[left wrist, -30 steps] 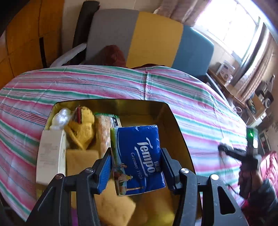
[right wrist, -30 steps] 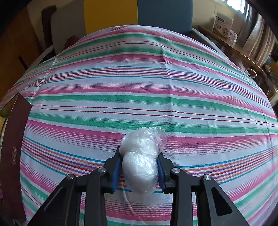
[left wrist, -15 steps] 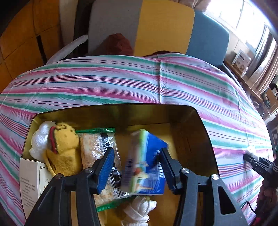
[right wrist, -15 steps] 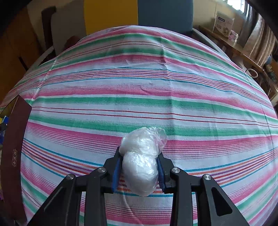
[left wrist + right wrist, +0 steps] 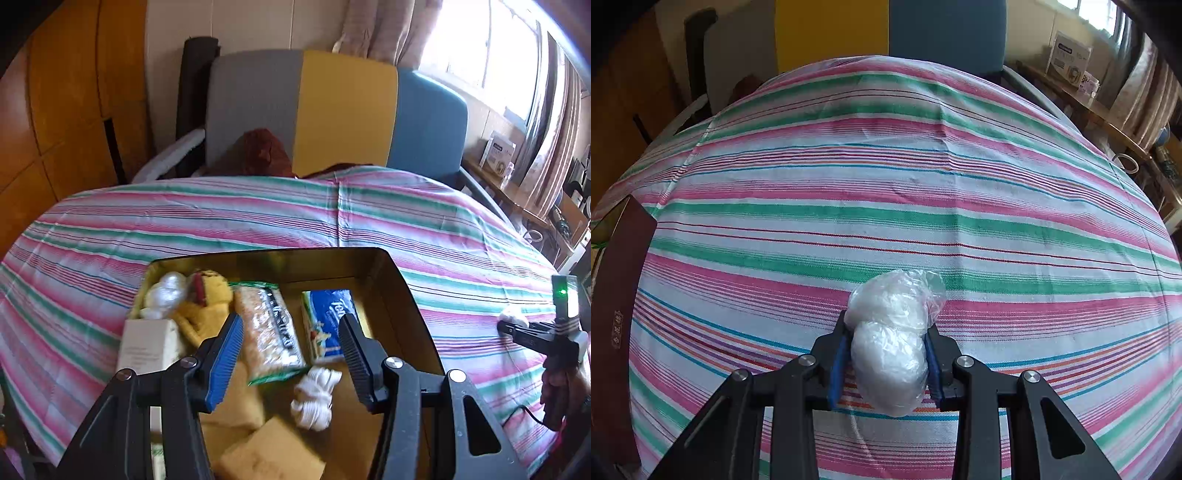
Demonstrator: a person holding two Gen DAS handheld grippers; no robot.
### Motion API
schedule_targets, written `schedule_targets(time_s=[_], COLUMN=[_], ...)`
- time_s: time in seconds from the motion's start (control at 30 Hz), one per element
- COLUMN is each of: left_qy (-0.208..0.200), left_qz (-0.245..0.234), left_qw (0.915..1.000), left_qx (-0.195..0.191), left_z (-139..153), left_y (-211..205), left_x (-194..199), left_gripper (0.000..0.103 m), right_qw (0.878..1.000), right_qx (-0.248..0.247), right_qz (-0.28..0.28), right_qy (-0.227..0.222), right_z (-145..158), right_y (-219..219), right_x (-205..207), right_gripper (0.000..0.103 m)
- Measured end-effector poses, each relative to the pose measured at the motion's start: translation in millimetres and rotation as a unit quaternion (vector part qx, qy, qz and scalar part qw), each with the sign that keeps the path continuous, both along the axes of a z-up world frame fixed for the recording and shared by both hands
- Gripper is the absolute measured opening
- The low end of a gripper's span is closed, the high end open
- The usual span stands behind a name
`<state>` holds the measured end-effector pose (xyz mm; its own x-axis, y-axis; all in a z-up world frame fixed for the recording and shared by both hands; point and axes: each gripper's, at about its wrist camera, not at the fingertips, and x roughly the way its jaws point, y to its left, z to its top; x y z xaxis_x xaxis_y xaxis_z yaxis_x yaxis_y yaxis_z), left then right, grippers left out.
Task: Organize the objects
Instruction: 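Lower the Tempo pack into the tray and open the left tool, then carry the plastic-wrapped ball into the tray and open the right tool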
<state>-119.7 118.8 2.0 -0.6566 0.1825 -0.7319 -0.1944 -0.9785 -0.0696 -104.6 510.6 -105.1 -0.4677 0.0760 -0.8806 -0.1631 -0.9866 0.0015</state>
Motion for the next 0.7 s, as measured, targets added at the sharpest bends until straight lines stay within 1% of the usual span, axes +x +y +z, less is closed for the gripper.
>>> schedule_targets(time_s=[0.17,0.3,0.47,0.57,0.7], left_qy=[0.013,0.016,0.021,0.025,0.027], left_qz=[0.013,0.019,0.024,0.029,0.032], left_qw=[0.9998,0.9997,0.9995,0.9993,0.9991], left_qx=[-0.004,-0.006,-0.005,-0.001,0.005], left_z=[10.8,16.6,18.7,20.6,22.0], left_y=[-17.0,-30.8,-44.0,-50.4,-57.8], left_x=[22.6,36.9,48.3,52.5,57.1], left_gripper=[0.054,0.054,0.054,0.054,0.054], right_qw=[1.000,1.000,0.999,1.000,0.998], right_qx=[0.008,0.019,0.037,0.028,0.001], right_qz=[0.001,0.002,-0.014,-0.006,0.032], right_qy=[0.001,-0.003,-0.026,-0.006,0.045], right_z=[0.7,0.2,6.9,26.5,66.9], right_y=[-1.4,-3.7,-13.5,-34.8,-83.0], right_x=[-0.5,-1.9,-3.7,1.5,11.3], right_gripper=[0.035,0.035,0.035,0.035,0.035])
